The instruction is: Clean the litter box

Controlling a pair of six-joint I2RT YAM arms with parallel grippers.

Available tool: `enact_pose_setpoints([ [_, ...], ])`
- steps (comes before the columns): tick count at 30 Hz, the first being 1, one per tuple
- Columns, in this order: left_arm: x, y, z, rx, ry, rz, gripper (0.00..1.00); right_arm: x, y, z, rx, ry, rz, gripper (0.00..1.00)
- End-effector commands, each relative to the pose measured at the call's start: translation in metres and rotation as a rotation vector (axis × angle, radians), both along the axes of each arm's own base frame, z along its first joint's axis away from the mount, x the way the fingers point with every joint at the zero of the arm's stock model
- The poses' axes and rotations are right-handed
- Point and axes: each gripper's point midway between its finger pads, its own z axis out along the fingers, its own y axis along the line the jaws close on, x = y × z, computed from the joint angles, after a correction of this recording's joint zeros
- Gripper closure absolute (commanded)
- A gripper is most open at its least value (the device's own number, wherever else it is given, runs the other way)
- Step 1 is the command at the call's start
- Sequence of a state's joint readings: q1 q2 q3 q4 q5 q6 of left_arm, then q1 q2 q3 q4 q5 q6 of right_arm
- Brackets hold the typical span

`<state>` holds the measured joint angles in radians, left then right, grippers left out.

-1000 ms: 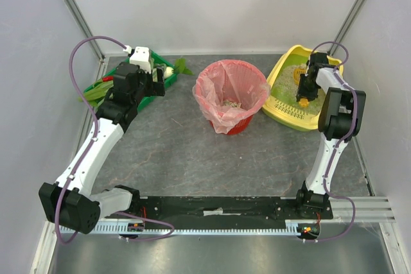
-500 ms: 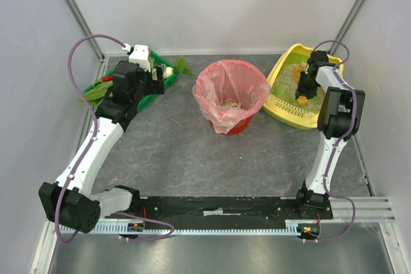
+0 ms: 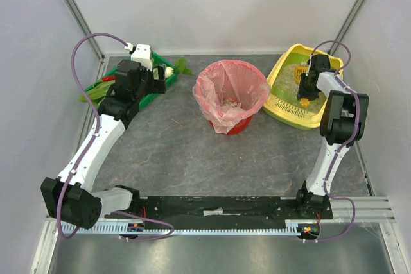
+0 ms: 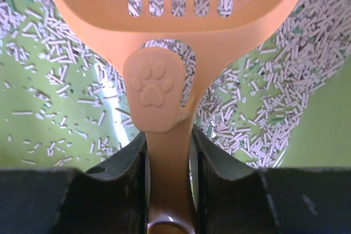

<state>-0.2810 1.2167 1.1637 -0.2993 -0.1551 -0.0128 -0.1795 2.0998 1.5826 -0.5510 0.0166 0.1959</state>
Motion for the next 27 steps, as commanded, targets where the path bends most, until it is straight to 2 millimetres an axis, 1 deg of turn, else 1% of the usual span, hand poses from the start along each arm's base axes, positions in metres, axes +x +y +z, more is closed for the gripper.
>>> enact_pose_setpoints([
  [1, 0.008, 0.000, 0.028, -0.002, -0.080, -0.003, 0.05, 0.004, -0.009, 0.015, -0.044, -0.050, -0.015, 1.00],
  [2, 0.008, 0.000, 0.028, -0.002, -0.080, -0.005, 0.05, 0.009, -0.002, 0.007, -0.001, -0.037, -0.007, 1.00],
  [3, 0.008, 0.000, 0.029, -0.004, -0.082, -0.008, 0.05, 0.004, 0.001, 0.002, 0.020, 0.005, -0.006, 1.00],
  [4, 0.008, -0.001, 0.029, -0.005, -0.082, -0.009, 0.05, 0.003, 0.001, -0.001, 0.025, 0.024, -0.011, 1.00],
  [5, 0.007, -0.001, 0.029, -0.005, -0.082, -0.009, 0.05, 0.006, 0.007, -0.004, 0.060, 0.031, -0.007, 1.00],
  [6, 0.007, 0.001, 0.030, -0.002, -0.085, -0.002, 0.05, 0.002, 0.008, -0.006, 0.070, 0.057, -0.012, 1.00],
  [7, 0.007, 0.002, 0.030, 0.001, -0.087, 0.002, 0.05, 0.001, 0.008, -0.007, 0.072, 0.063, -0.017, 1.00],
  [10, 0.005, 0.004, 0.030, 0.002, -0.086, 0.011, 0.05, -0.002, 0.011, -0.001, 0.090, 0.083, -0.024, 1.00],
  [11, 0.005, 0.004, 0.029, 0.003, -0.084, 0.011, 0.05, -0.007, 0.012, 0.002, 0.094, 0.107, -0.026, 1.00],
  [14, 0.004, 0.004, 0.027, 0.003, -0.081, 0.009, 0.05, -0.015, 0.012, 0.009, 0.096, 0.139, -0.046, 1.00],
  [16, 0.005, 0.004, 0.026, -0.022, -0.075, 0.019, 0.05, -0.017, 0.011, 0.012, 0.092, 0.149, -0.056, 1.00],
  [18, 0.005, 0.003, 0.027, -0.023, -0.076, 0.016, 0.05, -0.014, 0.009, 0.015, 0.083, 0.141, -0.057, 1.00],
  [21, 0.006, 0.001, 0.027, -0.016, -0.077, 0.004, 0.05, -0.003, 0.005, 0.012, 0.075, 0.136, -0.058, 1.00],
  [22, 0.007, 0.001, 0.028, -0.014, -0.080, 0.003, 0.05, -0.001, 0.005, 0.003, 0.080, 0.152, -0.060, 1.00],
  [23, 0.007, 0.001, 0.028, -0.012, -0.080, 0.003, 0.05, 0.008, 0.003, 0.008, 0.080, 0.133, -0.059, 1.00],
  [25, 0.007, 0.002, 0.031, -0.014, -0.088, 0.006, 0.05, 0.016, 0.003, 0.003, 0.083, 0.132, -0.061, 1.00],
  [27, 0.006, 0.003, 0.031, -0.012, -0.087, 0.009, 0.05, 0.020, 0.001, 0.000, 0.079, 0.132, -0.067, 1.00],
])
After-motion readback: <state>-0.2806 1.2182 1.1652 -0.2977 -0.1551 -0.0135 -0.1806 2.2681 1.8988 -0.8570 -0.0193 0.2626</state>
